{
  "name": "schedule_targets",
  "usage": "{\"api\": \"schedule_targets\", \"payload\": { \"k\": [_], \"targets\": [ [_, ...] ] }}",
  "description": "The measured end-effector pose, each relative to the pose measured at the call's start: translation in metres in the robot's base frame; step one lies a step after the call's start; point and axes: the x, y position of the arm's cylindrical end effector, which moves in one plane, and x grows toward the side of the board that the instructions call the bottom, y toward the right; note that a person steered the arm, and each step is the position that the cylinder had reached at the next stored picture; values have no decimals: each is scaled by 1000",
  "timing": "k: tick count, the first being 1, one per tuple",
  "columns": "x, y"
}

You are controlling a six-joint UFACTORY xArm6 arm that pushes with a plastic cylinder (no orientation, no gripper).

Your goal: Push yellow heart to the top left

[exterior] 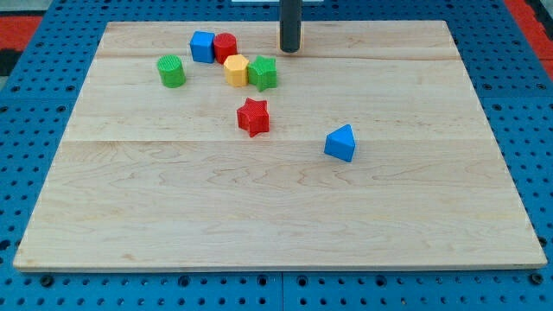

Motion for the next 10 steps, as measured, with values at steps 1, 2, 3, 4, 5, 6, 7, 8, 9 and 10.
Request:
{"api": "schedule_targets", "payload": {
  "k": [1, 2, 3, 4, 5, 6, 7, 8, 9, 10],
  "targets": [
    [12, 11],
    [21, 48],
    [10, 59],
    [-6, 54],
    [-22, 38],
    [-26, 6],
    [-26, -23],
    [-32, -46],
    [-37, -67],
    [-37, -61]
  ]
}}
